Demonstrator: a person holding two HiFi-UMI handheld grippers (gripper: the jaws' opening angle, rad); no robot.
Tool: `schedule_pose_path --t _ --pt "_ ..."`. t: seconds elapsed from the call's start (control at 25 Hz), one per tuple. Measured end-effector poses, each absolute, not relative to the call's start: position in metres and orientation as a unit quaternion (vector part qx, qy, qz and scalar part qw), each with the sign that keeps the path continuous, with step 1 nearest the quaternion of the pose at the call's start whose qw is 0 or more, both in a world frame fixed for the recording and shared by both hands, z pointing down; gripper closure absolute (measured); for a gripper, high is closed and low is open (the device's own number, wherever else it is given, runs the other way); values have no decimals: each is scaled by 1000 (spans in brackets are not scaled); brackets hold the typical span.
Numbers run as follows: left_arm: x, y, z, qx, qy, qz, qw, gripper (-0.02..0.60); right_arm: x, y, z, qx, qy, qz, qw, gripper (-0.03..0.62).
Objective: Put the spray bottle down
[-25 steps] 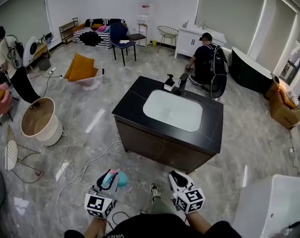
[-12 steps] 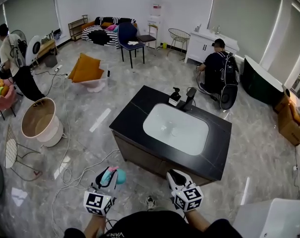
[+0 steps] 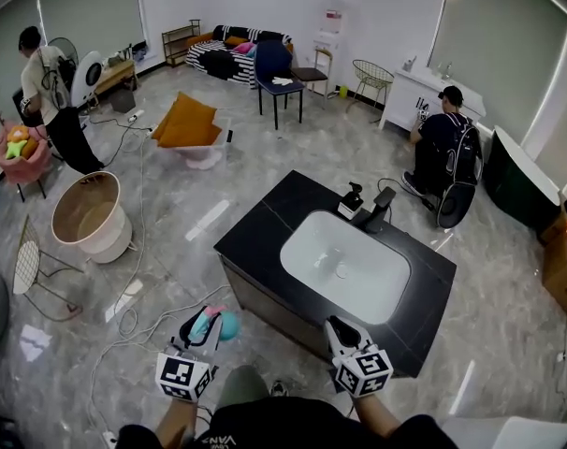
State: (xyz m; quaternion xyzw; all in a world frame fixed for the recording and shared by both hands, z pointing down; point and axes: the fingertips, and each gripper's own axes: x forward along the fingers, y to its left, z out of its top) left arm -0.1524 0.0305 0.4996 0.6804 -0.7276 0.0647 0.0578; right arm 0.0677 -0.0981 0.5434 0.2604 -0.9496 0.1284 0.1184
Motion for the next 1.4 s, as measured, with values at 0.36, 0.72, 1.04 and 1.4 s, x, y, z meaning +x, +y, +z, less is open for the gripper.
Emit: schedule_pose_path --t 0.36,0.72,1.04,1.4 --pt "-190 -21 506 681 -728 63 57 457 44 -134 552 267 -946 136 124 557" --pt "-226 -114 506 730 -678 68 48 457 9 -184 554 317 -929 146 124 557" --pt "-256 -194 507 768 -634 82 35 459 -21 -220 554 360 -911 161 119 557" --pt "-265 -277 510 818 -569 86 15 459 -36 -243 558 415 -886 174 112 557"
